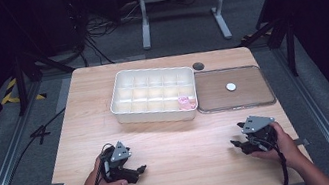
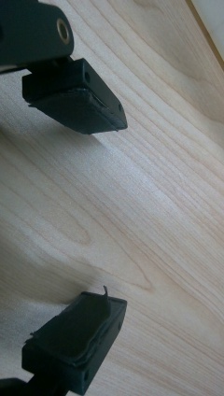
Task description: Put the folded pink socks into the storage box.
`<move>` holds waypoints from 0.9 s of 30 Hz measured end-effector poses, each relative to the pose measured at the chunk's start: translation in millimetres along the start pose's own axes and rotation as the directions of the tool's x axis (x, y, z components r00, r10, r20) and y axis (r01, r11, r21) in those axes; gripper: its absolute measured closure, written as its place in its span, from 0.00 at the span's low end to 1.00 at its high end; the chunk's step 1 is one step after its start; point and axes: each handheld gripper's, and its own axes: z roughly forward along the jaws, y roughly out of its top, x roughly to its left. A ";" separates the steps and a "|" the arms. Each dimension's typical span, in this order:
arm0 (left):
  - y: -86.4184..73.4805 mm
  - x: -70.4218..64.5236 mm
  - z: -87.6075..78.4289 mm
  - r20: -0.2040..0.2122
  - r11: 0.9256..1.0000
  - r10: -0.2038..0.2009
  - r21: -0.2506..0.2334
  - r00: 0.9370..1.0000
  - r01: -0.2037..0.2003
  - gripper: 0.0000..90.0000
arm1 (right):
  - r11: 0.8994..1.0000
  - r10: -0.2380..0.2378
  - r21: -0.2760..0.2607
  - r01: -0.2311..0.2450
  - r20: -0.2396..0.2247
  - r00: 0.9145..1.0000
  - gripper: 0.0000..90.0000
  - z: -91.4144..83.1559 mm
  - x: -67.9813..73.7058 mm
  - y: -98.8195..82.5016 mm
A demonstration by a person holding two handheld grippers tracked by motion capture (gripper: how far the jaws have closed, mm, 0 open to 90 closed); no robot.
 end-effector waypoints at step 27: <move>0.1 -0.1 0.6 -0.002 1.000 -0.001 -0.005 1.000 0.001 0.14 | 0.962 0.254 -0.087 -0.258 -0.053 0.966 0.30 -16.5 -5.4 -64.4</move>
